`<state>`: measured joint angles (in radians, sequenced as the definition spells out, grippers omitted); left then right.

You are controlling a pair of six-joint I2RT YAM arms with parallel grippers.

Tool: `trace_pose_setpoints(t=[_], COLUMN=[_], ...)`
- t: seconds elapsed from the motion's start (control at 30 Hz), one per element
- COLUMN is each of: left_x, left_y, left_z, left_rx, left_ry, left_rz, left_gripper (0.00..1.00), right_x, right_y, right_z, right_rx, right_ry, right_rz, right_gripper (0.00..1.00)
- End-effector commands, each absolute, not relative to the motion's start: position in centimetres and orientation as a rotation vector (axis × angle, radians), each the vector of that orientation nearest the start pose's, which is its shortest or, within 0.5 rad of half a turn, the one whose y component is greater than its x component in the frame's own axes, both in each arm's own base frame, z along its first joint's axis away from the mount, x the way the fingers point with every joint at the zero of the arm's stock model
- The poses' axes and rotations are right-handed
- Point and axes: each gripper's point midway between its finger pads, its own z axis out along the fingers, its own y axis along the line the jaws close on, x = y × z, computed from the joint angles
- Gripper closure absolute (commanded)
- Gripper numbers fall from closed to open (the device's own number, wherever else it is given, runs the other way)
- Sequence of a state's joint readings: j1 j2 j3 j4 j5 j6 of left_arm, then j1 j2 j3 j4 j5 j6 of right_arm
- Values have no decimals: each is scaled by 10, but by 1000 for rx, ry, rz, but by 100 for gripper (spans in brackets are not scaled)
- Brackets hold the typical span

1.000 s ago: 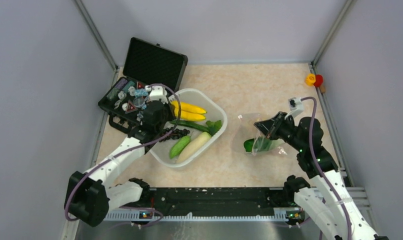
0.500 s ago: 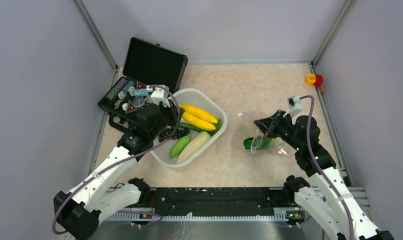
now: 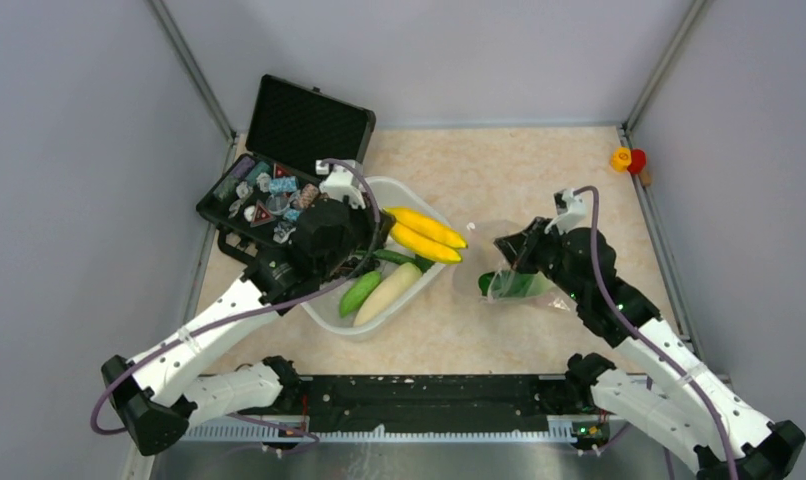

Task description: Place the food in the zip-top bag and seal the zipper

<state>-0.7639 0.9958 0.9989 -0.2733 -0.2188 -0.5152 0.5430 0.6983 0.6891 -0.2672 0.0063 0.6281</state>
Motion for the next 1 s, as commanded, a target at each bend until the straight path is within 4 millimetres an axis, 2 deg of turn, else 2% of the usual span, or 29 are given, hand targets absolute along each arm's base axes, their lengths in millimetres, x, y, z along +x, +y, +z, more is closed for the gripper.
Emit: trace_pose_setpoints(t=[0.0, 0.13, 0.3, 0.47, 0.57, 0.7, 0.97], left_x=[270, 268, 268, 274, 278, 278, 275], left_y=[-233, -245, -251, -244, -243, -256, -292], left_z=[298, 297, 292, 295, 302, 308, 313], left_rx=[-30, -32, -21, -42, -59, -43, 30], left_ry=[1947, 1972, 1999, 1964, 1925, 1886, 1818], left_rz=[-617, -544, -421, -207, -143, -112, -85], left_gripper=[100, 100, 100, 100, 100, 100, 100], right_x=[249, 247, 246, 244, 242, 241, 245], right_y=[174, 179, 181, 179, 179, 183, 181], right_z=[289, 300, 309, 307, 308, 307, 304], right_rx=[127, 162, 181, 197, 201, 204, 324], right_ry=[1753, 1704, 1669, 1672, 1665, 1673, 1694], right_rz=[773, 766, 738, 716, 723, 732, 747], right_gripper=[100, 100, 100, 100, 100, 100, 100])
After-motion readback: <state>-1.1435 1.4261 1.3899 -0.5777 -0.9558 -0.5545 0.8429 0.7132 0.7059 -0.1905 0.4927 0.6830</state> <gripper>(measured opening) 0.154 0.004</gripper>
